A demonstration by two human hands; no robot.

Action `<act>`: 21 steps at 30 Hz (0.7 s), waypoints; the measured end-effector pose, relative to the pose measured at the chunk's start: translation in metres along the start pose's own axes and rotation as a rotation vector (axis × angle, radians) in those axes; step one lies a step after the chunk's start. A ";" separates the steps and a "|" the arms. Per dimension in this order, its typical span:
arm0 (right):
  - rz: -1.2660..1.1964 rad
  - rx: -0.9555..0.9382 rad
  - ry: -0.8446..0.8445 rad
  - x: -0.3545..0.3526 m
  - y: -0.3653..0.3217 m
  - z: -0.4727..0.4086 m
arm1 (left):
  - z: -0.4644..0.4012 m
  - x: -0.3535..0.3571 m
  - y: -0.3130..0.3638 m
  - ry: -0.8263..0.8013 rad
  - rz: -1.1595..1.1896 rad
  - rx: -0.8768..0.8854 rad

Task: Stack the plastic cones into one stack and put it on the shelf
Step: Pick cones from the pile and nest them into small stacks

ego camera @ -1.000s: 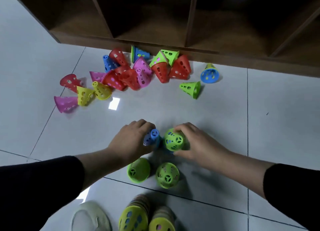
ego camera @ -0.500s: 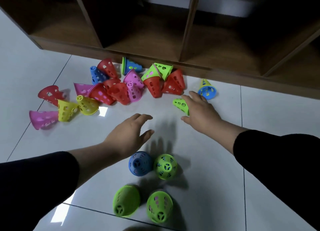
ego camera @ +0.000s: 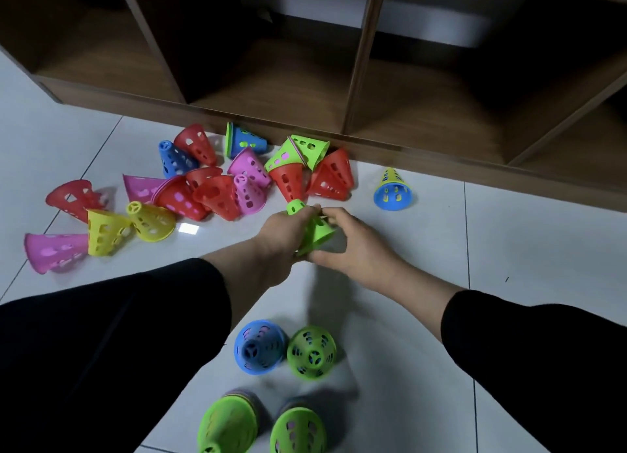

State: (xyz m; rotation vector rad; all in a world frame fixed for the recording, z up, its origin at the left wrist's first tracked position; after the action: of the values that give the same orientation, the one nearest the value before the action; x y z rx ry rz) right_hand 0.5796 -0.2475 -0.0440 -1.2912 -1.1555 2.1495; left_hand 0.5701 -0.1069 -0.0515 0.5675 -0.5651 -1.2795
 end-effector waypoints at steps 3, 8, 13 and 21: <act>0.057 -0.030 0.303 -0.031 0.013 -0.011 | 0.000 -0.010 0.000 0.078 0.020 0.040; 0.324 0.428 0.469 -0.099 0.064 -0.051 | 0.014 -0.034 -0.005 0.071 -0.103 0.101; 0.238 0.576 0.270 -0.098 0.090 -0.071 | 0.028 -0.055 -0.009 0.091 -0.136 0.125; -0.012 0.455 0.266 -0.063 0.056 -0.034 | 0.054 -0.076 -0.008 0.100 -0.192 0.209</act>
State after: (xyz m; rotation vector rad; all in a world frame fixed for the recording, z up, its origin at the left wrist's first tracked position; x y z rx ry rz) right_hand 0.6459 -0.3069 -0.0624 -1.2961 -0.5269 1.9967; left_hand 0.5136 -0.0385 -0.0230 0.8725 -0.5745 -1.3726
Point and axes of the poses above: each hand's wrist, its own z-axis away from the middle knuckle, its own x-axis out of the palm, y = z × x, the point moved 5 cm from there along -z, towards the middle knuckle, and after that the axes turned 3 degrees about -y, right-handed, at the moved point
